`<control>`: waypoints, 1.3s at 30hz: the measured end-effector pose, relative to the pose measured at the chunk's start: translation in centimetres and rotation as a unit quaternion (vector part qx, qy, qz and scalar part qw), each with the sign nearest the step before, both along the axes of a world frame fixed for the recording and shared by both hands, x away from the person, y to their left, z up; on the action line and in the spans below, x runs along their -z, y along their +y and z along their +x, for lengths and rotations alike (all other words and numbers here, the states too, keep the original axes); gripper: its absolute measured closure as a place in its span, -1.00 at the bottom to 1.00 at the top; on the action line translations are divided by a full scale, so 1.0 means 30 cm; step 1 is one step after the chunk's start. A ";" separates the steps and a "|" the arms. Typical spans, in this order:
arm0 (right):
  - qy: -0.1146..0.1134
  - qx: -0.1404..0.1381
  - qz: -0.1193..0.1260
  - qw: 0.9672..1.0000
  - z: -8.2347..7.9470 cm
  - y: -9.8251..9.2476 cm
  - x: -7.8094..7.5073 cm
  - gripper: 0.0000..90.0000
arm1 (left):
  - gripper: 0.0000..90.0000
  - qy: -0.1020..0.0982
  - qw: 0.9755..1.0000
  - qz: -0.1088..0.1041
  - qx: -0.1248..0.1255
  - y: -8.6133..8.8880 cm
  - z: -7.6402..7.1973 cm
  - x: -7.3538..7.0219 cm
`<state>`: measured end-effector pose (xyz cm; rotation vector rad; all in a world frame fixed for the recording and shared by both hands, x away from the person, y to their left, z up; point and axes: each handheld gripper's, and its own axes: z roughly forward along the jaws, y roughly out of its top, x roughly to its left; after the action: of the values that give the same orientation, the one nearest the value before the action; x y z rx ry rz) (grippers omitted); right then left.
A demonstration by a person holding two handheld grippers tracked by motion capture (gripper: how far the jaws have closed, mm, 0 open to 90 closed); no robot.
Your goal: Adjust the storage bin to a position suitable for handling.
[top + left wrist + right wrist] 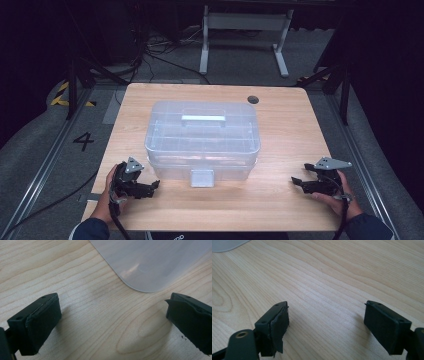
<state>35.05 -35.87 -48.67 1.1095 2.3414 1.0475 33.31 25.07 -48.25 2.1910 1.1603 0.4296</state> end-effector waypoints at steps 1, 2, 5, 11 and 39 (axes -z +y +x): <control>0.000 0.000 0.000 1.000 -0.001 -0.002 0.000 -0.55 | -1.00 0.000 1.000 0.000 0.001 0.000 0.000 0.000; 0.000 0.000 0.000 1.000 -0.002 -0.003 0.000 -0.55 | -1.00 -0.001 1.000 0.000 0.003 0.002 0.000 0.000; 0.001 -0.002 -0.001 1.000 0.000 -0.004 0.000 -0.55 | -0.99 -0.001 1.000 -0.002 0.001 0.004 -0.006 0.001; 0.002 -0.001 0.000 1.000 0.003 -0.001 0.000 -0.56 | -0.99 0.000 1.000 -0.002 0.006 0.010 -0.009 0.000; -0.018 0.005 0.010 1.000 -0.016 0.010 -0.050 -0.43 | -0.99 -0.003 0.999 0.000 0.043 -0.004 -0.025 -0.001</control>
<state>34.56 -35.55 -47.17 1.1010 2.2993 1.0814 32.55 24.94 -48.23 2.2298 1.0590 0.3991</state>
